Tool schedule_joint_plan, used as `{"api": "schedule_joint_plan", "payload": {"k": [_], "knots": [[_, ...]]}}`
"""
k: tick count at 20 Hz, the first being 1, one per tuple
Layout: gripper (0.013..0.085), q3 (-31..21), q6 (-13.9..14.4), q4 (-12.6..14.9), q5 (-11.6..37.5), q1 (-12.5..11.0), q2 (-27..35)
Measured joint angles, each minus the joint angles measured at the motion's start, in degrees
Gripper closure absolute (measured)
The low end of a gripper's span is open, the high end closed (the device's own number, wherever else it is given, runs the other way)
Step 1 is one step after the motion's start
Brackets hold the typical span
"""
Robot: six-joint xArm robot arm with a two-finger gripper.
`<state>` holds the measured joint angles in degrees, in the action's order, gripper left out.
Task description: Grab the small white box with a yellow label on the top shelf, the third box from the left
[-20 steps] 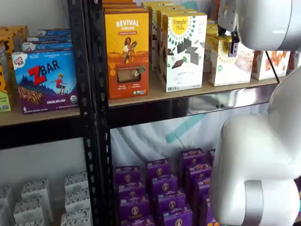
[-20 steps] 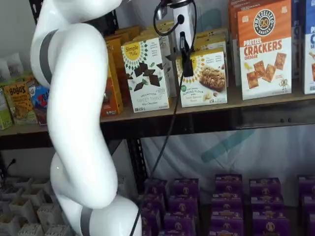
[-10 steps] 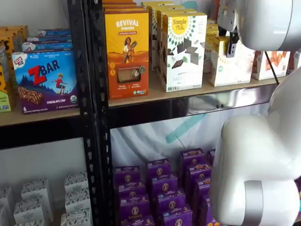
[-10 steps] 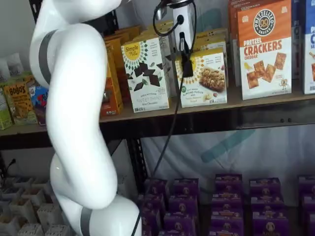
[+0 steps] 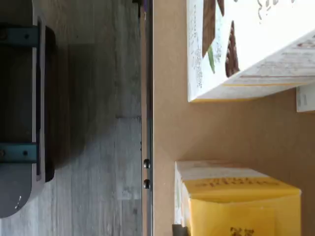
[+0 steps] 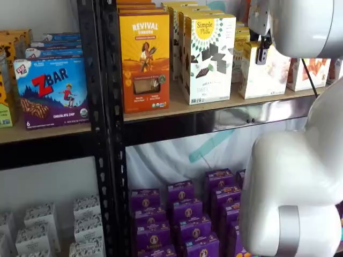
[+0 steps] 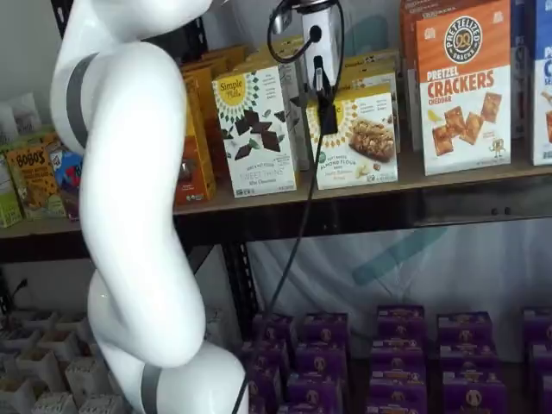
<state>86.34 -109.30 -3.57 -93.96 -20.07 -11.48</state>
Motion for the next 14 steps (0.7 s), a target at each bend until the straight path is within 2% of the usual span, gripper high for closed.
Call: {"api": "schedule_joint_plan", "payload": {"k": [3,5,10,14], "knots": [[0.061,0.2,-0.1,-0.1,-0.2,-0.1,0.0],[0.069,0.4,-0.2,-0.1,-0.5,-0.3,0.1],[0.069,0.8,-0.3,0.0,-1.8,-0.4,0.0],[0.069,1.1,-0.7,-1.2,-4.6,-1.1,-1.0]]}}
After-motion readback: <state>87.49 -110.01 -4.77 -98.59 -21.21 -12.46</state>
